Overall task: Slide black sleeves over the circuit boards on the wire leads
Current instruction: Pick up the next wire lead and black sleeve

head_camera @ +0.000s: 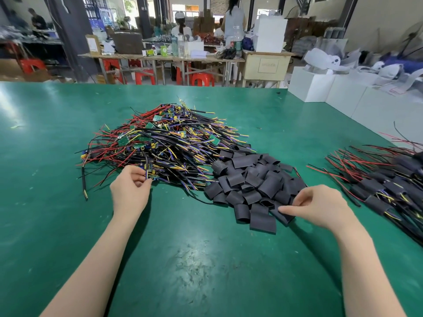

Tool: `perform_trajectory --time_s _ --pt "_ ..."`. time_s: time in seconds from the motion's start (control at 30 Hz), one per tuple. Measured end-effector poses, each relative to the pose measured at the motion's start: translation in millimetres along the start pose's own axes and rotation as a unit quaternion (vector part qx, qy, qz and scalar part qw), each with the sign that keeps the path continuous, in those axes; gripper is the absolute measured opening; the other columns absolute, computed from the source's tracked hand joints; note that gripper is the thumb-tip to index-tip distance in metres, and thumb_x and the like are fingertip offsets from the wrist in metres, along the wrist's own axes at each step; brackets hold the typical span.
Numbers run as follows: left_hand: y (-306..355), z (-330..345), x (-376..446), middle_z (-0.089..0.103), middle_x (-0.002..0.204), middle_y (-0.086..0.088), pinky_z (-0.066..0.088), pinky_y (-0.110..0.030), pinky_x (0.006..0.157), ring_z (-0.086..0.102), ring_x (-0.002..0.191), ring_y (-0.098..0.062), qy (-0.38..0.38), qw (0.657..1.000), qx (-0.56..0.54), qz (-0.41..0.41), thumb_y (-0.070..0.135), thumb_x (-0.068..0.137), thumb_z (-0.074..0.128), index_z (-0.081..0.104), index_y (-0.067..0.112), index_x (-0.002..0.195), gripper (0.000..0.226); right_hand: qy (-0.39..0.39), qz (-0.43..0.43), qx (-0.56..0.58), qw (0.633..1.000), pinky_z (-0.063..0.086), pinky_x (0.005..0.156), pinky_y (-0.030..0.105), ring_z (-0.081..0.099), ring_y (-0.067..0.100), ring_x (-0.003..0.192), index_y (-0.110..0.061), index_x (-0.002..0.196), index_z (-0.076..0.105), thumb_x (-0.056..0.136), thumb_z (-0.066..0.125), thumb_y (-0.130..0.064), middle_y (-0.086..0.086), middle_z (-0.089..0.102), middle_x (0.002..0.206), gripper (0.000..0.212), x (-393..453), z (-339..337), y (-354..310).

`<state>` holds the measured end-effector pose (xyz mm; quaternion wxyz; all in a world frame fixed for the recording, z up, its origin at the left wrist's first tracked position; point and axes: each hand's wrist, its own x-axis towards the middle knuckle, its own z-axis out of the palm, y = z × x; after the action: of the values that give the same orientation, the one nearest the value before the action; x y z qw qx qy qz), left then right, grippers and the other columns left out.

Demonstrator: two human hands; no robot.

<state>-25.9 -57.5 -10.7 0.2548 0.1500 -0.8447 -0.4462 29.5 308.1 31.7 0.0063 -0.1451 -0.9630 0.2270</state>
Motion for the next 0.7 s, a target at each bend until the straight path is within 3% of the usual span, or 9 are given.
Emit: perform_trajectory --time_s 0.17,0.37,0.5,0.57,0.63,0.7 --pt "2 0 -1 0.063 0.074 0.006 0.041 -0.025 0.074 0.059 0.068 -0.015 0.026 1.0 0.0 0.011 0.016 0.082 0.073 0.065 0.012 0.094 0.015 -0.055 -0.047 -0.009 0.997 0.051 0.073 0.027 0.064 0.005 0.073 -0.026 0.068 0.068 0.049 0.088 -0.05 -0.015 0.067 0.066 0.036 -2 -3 -2" --pt "-1 -2 4 0.069 0.083 -0.005 0.04 -0.023 0.076 0.064 0.076 -0.02 0.02 1.0 -0.02 -0.013 0.004 0.083 0.068 0.066 0.008 0.095 0.013 -0.001 -0.071 0.003 0.997 0.044 0.063 0.023 0.061 0.006 0.064 -0.026 0.06 0.068 0.062 0.084 -0.03 -0.013 0.064 0.057 0.017 -2 -4 -5" --pt "-2 -3 5 0.07 0.089 -0.006 0.044 -0.029 0.081 0.065 0.084 -0.021 -0.005 0.998 -0.049 -0.033 0.018 0.089 0.067 0.06 0.011 0.104 0.018 0.057 -0.087 0.051 0.993 0.047 0.063 0.025 0.063 0.008 0.062 -0.025 0.056 0.067 0.063 0.082 -0.021 -0.011 0.065 0.055 0.017 -3 -8 -4" --pt "-1 -2 4 0.069 0.086 -0.004 0.041 -0.025 0.075 0.062 0.076 -0.016 -0.004 0.999 -0.034 -0.009 0.017 0.087 0.07 0.057 0.01 0.103 0.022 0.088 -0.104 0.104 0.985 0.05 0.065 0.024 0.065 0.009 0.06 -0.024 0.058 0.066 0.065 0.082 -0.016 -0.008 0.066 0.056 0.019 -4 -6 -9" --pt "1 -2 4 0.068 0.081 -0.003 0.036 -0.015 0.064 0.059 0.068 -0.01 0.016 0.999 -0.028 0.012 0.01 0.084 0.071 0.057 0.009 0.098 0.019 0.122 -0.126 0.147 0.974 0.043 0.06 0.008 0.059 -0.001 0.054 -0.024 0.06 0.066 0.066 0.081 -0.014 -0.009 0.065 0.055 0.02 -4 -3 -15" --pt "4 -5 5 0.068 0.08 -0.004 0.035 -0.008 0.06 0.059 0.069 -0.011 0.037 0.998 -0.051 0.022 0.003 0.082 0.067 0.061 0.01 0.092 0.014 0.146 -0.149 0.167 0.964 0.04 0.058 0.005 0.056 -0.003 0.052 -0.024 0.061 0.064 0.067 0.081 -0.013 -0.011 0.064 0.056 0.021 -5 1 -22"
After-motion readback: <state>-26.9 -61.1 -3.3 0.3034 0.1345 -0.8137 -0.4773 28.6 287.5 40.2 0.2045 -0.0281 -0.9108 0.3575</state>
